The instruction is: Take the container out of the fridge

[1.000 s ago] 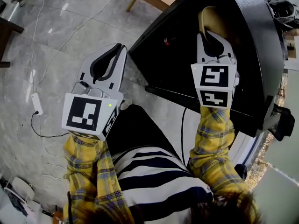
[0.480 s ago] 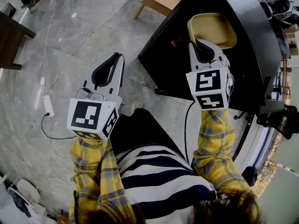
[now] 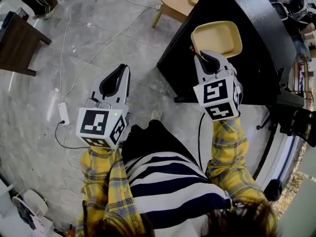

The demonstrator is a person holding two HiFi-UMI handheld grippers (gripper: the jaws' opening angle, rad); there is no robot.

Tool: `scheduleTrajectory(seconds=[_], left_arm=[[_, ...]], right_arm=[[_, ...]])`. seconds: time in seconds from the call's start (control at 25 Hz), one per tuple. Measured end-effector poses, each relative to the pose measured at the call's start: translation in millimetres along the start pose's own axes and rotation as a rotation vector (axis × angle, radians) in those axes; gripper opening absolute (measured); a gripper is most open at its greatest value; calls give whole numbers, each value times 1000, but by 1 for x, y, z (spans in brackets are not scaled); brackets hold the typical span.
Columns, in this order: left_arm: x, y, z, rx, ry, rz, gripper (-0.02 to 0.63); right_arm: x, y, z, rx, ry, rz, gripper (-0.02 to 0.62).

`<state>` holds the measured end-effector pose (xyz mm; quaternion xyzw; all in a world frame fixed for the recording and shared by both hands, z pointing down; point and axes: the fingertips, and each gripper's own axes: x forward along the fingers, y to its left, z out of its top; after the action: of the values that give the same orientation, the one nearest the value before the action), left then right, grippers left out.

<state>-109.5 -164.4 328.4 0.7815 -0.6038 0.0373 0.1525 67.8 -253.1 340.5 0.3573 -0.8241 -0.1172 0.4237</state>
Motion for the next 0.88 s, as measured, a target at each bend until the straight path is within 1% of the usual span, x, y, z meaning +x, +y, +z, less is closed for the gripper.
scheduleTrajectory(seconds=[0.24, 0.56, 0.72, 0.88], left_arm=[[-21, 9, -6, 0, 6, 21, 35], [-40, 20, -14, -2, 2, 39, 35], [-47, 25, -14, 7, -5, 48, 35], [-53, 29, -15, -2, -13, 58, 35]], right_arm=[[-14, 31, 7, -21, -16, 47, 48], [-22, 75, 4, -6, -29, 121, 48], [-30, 95, 3, -14, -30, 160, 48], [-38, 115, 4, -18, -39, 207, 48]])
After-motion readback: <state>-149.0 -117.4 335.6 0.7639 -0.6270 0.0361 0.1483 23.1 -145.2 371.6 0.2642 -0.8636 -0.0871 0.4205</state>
